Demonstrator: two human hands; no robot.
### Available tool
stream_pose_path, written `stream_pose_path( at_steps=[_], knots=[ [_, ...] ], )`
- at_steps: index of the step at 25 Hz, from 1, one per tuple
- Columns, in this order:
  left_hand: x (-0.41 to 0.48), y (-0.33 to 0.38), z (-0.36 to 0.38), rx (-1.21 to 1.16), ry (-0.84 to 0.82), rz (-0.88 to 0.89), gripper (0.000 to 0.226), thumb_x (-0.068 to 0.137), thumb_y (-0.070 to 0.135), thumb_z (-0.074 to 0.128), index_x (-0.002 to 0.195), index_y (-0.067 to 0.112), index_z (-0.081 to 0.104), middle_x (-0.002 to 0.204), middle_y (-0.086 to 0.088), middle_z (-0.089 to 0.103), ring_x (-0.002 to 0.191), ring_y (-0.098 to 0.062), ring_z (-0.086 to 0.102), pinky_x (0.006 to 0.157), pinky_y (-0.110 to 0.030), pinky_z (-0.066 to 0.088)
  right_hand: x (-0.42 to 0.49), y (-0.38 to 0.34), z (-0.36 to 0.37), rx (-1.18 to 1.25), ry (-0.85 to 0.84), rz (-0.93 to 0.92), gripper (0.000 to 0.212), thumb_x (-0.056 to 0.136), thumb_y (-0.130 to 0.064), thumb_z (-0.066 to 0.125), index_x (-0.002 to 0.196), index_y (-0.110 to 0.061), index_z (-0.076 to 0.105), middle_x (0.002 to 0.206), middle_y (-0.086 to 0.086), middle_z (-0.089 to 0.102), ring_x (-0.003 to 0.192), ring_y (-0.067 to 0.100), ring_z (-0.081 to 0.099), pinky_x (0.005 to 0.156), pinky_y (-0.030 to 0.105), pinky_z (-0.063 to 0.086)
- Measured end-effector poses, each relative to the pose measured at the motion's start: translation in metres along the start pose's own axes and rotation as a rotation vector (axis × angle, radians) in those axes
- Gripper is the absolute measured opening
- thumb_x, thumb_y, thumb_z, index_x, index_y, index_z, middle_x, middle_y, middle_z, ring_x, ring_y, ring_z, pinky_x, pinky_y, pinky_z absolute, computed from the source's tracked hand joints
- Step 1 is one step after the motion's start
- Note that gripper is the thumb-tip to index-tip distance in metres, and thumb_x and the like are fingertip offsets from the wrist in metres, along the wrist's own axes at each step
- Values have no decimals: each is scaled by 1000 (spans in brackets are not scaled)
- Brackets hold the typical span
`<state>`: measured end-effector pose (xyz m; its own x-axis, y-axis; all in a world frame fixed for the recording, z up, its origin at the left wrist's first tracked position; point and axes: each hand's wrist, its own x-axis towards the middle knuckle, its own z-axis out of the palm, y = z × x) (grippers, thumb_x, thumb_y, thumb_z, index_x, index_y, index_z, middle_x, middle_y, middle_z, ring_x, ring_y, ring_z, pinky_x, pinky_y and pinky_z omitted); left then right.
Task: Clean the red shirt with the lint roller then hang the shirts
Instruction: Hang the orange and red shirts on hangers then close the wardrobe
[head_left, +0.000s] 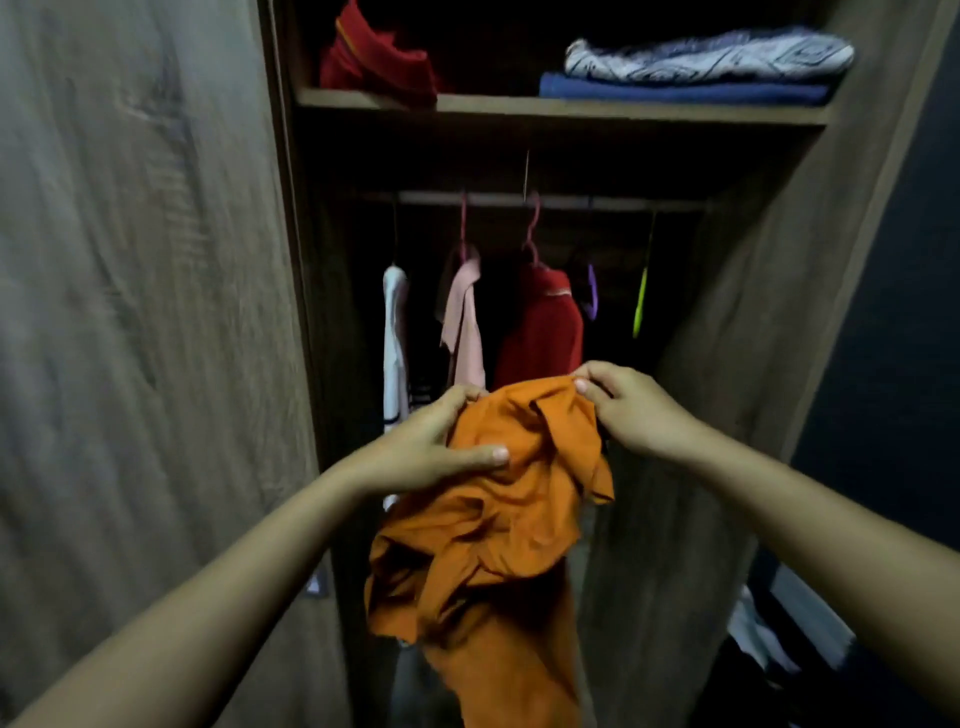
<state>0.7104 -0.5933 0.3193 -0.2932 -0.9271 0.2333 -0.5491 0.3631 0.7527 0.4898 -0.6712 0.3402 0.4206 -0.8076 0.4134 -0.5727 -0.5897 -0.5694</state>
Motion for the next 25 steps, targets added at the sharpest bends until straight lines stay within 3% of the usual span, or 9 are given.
stream_pose_path(
  at_steps=[4,8,10,12,15,19,22,24,25],
  knots=[
    [-13,0,2,272,95,112,39,86,36,62,121,25,49,109,6,61,102,-9,61,83,-21,47,-5,-3,8,305,-2,130,30,99,-16,37,75,-19,53,77,1,56,74,13,50,69,31,40],
    [-28,1,-16,212,-60,49,77,71,46,73,134,33,31,126,11,48,110,-3,51,91,-24,48,3,-10,-5,275,77,147,29,97,-24,39,72,-21,54,84,10,59,83,23,53,78,39,42],
    [-38,-12,-18,278,-113,8,68,74,37,75,128,30,35,117,13,50,103,1,52,87,-22,48,6,-17,-7,261,76,172,31,97,-21,38,71,-20,55,79,6,59,83,22,53,79,38,42],
    [-47,-25,-14,283,-24,16,45,81,28,70,115,28,41,98,10,55,86,1,56,75,-20,46,6,-22,2,236,53,188,32,96,-15,38,69,-19,56,76,4,59,80,21,54,79,37,42],
    [-54,-35,-6,249,171,89,36,88,20,58,113,28,34,82,9,52,70,8,55,63,-10,40,4,-33,10,302,25,194,35,94,-5,38,65,-17,53,63,-1,56,63,11,52,66,31,39],
    [-57,-39,5,72,472,149,27,91,19,45,112,24,29,78,8,51,68,8,54,67,-15,41,15,-57,6,445,23,162,17,92,-4,46,92,-2,63,82,5,61,74,15,56,65,17,44],
    [-53,-33,9,90,573,136,40,94,21,49,125,23,24,89,8,50,79,6,54,71,-6,38,13,-79,9,702,59,274,19,87,-5,52,71,-8,60,52,3,61,46,12,56,50,21,49],
    [-55,-30,14,149,691,176,50,89,37,52,129,28,25,108,4,44,100,-2,49,85,-11,35,17,-93,10,856,50,350,16,85,-6,53,71,-7,61,39,2,58,33,12,53,41,19,48],
    [-59,-28,21,165,768,300,50,85,43,51,127,27,29,115,0,39,109,-8,43,91,-17,34,20,-101,10,864,62,367,13,85,-6,54,76,-4,63,37,2,58,31,12,54,38,18,48]
  ],
)
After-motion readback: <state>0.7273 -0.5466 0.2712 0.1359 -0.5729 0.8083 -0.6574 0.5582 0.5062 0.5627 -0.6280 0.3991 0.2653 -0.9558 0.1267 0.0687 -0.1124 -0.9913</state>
